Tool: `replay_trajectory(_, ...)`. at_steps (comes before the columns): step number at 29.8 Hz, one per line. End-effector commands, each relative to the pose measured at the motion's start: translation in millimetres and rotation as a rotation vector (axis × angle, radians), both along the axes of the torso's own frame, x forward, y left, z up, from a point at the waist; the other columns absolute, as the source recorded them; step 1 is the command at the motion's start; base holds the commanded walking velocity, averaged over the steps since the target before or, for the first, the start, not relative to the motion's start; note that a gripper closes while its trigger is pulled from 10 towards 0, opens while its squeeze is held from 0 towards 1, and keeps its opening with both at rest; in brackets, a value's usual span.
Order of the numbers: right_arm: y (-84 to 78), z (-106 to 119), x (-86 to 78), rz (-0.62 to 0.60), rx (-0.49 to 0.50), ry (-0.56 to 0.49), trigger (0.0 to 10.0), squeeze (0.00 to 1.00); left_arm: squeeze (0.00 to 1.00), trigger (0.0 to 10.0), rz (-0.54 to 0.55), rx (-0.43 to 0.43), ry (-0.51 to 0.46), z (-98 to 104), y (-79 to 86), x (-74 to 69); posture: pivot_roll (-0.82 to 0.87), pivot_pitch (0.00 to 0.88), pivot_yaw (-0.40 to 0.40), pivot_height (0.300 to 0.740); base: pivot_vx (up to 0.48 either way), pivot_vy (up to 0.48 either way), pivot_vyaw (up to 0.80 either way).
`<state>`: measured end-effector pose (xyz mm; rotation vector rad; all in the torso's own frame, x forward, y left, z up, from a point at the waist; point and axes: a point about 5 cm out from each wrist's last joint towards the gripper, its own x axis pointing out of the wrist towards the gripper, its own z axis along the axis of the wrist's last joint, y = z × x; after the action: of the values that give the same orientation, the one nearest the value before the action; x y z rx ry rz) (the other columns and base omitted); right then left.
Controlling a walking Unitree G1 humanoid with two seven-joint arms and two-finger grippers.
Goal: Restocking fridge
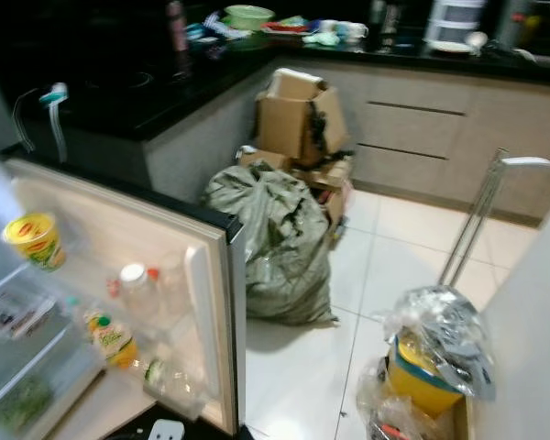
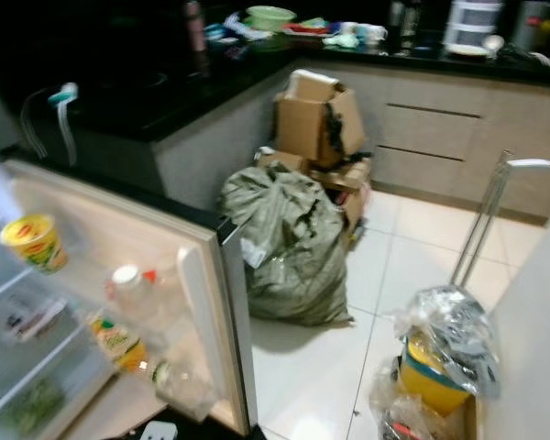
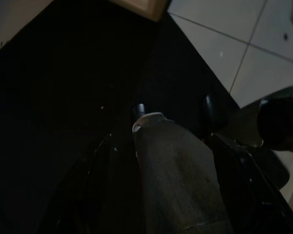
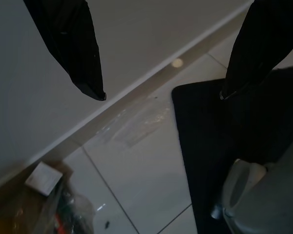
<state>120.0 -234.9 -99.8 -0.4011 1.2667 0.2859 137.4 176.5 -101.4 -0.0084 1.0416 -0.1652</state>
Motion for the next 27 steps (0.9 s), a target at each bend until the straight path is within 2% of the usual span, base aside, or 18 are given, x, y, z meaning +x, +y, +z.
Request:
replay_trajectory(1, 4.7, -2.3, -4.4, -0.003, 0.018, 0.006, 10.0, 0.00, 0.00, 10.0, 0.000, 0.004, 0.037, -3.1, 1.5, -8.4, -0.05, 0.013, -0.044, 0.740, 0.000, 0.000, 0.00)
replay_trajectory(11, 4.0, -2.1, -4.3, -0.021, 0.022, -0.009, 10.0, 0.00, 0.00, 10.0, 0.009, 0.011, 0.041, -3.6, 0.6, -8.9, -0.06, 0.021, -0.044, 0.740, 0.000, 0.000, 0.00)
replay_trajectory(18, 2.0, -2.3, -7.2, -0.024, 0.025, -0.002, 10.0, 0.00, 0.00, 10.0, 0.056, 0.020, 0.043, -3.6, 4.1, -9.0, -0.06, 0.027, -0.046, 0.740, 0.000, 0.000, 0.00)
replay_trajectory(27, 2.7, -2.3, -8.0, -0.018, 0.041, -0.005, 10.0, 0.00, 0.00, 10.0, 0.040, 0.027, 0.052, -4.6, 2.8, -11.3, -0.06, 0.028, -0.040, 0.740, 0.000, 0.000, 0.00)
